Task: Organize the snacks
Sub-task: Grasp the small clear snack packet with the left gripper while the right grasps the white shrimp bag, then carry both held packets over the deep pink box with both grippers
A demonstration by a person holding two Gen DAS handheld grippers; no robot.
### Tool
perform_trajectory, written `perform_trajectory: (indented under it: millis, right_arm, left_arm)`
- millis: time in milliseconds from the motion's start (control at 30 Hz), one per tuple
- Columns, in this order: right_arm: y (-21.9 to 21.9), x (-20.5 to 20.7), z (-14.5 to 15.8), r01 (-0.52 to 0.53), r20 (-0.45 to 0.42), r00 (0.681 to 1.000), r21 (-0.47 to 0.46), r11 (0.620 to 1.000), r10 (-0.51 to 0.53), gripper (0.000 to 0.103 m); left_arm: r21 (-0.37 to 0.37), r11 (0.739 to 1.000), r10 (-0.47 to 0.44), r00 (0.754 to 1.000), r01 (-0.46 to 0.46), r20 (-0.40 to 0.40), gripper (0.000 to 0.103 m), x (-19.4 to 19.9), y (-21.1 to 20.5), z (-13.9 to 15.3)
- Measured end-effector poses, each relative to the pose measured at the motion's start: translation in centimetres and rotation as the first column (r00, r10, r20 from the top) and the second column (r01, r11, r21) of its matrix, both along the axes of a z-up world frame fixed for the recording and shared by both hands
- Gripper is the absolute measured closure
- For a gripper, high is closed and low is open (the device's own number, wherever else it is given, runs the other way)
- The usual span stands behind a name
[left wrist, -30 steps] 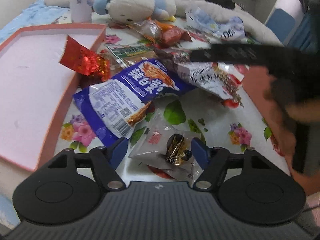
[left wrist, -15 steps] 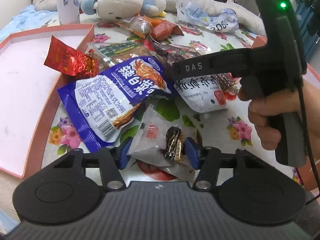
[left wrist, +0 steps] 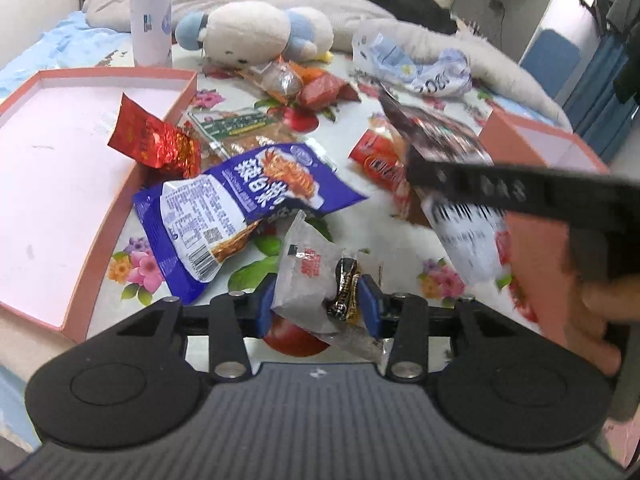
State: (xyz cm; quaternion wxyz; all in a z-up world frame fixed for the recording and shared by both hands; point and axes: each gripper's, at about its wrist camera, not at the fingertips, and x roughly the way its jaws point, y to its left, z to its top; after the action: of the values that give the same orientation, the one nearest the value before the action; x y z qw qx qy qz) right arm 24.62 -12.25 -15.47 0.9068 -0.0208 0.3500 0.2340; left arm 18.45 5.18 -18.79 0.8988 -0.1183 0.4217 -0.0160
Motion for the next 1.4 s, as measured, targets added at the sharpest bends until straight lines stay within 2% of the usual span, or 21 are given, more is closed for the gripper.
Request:
perform_trajectory:
  millis: [467, 667, 700, 733, 833, 867, 933, 1200, 1300, 1333, 1367, 1400]
  right_arm:
    - [-3.8, -7.6, 4.7, 0.08, 0.063, 0.995, 0.013, 0.997, -0.08, 0.048]
    - [-5.7, -10.4, 6.4, 0.122, 0.088, 0.988, 0.034, 0.992, -0.124, 0.048]
    - [-6.1, -10.7, 6.7, 0.13, 0.091, 0.987, 0.039, 0.991, -0.133, 0.048]
    - [-6.5, -11.0, 6.9, 0.139, 0.093, 0.985, 0.044, 0.989, -0.143, 0.048]
    - [-7.3, -12.1, 7.5, 0.162, 0.105, 0.98, 0.057, 0.985, -0.167, 0.049]
    - [-7.5, -12.6, 7.6, 0.163, 0.117, 0.979, 0.052, 0.985, -0.168, 0.049]
    - [-7.5, -13.2, 7.4, 0.162, 0.132, 0.977, 0.04, 0.986, -0.166, 0.049]
    - [-7.7, -13.8, 4.6, 0.122, 0.068, 0.99, 0.019, 0.992, -0.123, 0.049]
    - [-7.1, -14.3, 3.3, 0.085, 0.051, 0.995, 0.003, 0.996, -0.085, 0.049]
    - [-6.8, -14.5, 2.9, 0.075, 0.046, 0.996, -0.009, 0.997, -0.074, 0.049]
    - [-6.6, -14.7, 2.3, 0.063, 0.037, 0.997, -0.02, 0.998, -0.062, 0.049]
    - [-6.4, -14.7, 1.9, 0.054, 0.029, 0.998, -0.028, 0.998, -0.053, 0.049]
  left_arm:
    - [-0.074, 0.996, 0.052, 0.997, -0.047, 0.063, 0.056, -3.1, -0.6, 5.3]
    - [-0.079, 0.996, 0.057, 0.995, -0.051, 0.078, 0.056, -4.8, -1.6, 7.8]
    - [-0.081, 0.995, 0.058, 0.995, -0.051, 0.087, 0.059, -5.1, -1.7, 8.3]
    - [-0.085, 0.995, 0.058, 0.994, -0.05, 0.097, 0.066, -5.5, -1.8, 8.8]
    - [-0.083, 0.996, 0.055, 0.99, -0.044, 0.132, 0.067, -6.3, -2.3, 10.2]
    - [-0.072, 0.997, 0.05, 0.988, -0.04, 0.144, 0.07, -6.4, -2.6, 10.5]
    - [-0.048, 0.998, 0.048, 0.986, -0.041, 0.158, 0.074, -6.6, -3.0, 10.6]
    - [-0.069, 0.997, 0.035, 0.995, -0.028, 0.095, 0.074, -6.5, -2.9, 7.2]
    - [-0.053, 0.999, 0.016, 0.998, -0.013, 0.06, 0.072, -6.0, -2.7, 5.5]
    - [-0.046, 0.999, 0.01, 0.999, -0.008, 0.045, 0.061, -5.7, -2.6, 5.0]
    - [-0.039, 0.999, 0.0, 1.0, 0.001, 0.031, 0.046, -5.5, -2.5, 4.6]
    - [-0.027, 1.0, 0.004, 1.0, -0.004, 0.028, 0.04, -5.2, -2.3, 4.1]
